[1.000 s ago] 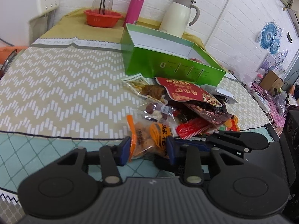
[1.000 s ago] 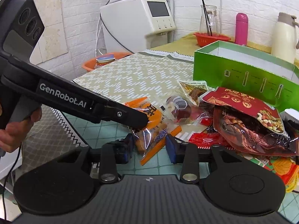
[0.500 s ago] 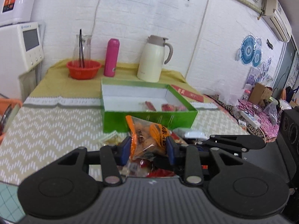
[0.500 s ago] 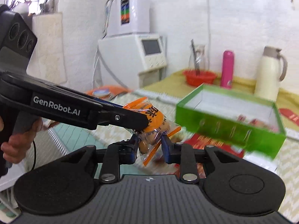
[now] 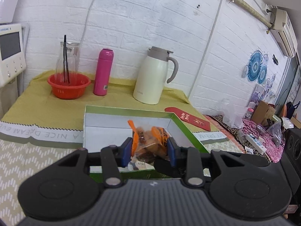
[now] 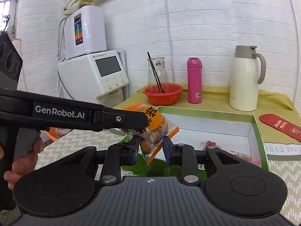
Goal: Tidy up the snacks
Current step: 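Carry the orange-striped bag into the green box and open the left tool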
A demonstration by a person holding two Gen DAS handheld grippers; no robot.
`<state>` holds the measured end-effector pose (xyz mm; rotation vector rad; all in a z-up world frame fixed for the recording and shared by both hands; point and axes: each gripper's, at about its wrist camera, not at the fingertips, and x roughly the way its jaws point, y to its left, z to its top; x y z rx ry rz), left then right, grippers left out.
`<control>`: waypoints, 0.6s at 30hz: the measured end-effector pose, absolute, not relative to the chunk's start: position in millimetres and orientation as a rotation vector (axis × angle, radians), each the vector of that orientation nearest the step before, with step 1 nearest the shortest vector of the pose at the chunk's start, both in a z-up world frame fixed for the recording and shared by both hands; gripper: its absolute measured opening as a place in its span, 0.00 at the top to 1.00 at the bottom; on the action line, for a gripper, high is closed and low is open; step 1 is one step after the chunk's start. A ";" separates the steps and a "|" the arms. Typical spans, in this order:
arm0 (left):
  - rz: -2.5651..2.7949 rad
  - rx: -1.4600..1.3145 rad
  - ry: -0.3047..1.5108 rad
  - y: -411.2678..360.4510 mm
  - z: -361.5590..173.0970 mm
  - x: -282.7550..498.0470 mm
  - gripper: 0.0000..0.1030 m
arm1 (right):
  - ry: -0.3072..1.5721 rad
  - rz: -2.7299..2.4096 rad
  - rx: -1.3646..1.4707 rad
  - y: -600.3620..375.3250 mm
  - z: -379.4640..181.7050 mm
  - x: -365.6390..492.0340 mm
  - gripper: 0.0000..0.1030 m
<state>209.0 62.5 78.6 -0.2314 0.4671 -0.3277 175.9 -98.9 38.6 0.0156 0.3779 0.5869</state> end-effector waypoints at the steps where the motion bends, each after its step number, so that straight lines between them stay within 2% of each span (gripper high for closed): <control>1: -0.330 -0.242 0.481 62.0 75.2 217.6 0.68 | 0.399 0.582 0.032 -100.2 36.2 183.5 0.52; 15: -0.312 -0.304 0.610 67.3 36.1 289.9 0.67 | 0.549 0.573 0.051 -99.7 5.3 243.2 0.51; 17: -0.287 -0.290 0.601 67.0 34.8 291.2 0.42 | 0.536 0.585 0.018 -97.9 3.5 245.0 0.46; 18: -0.273 -0.288 0.585 68.0 34.8 290.2 0.40 | 0.525 0.583 -0.003 -97.9 3.4 244.7 0.30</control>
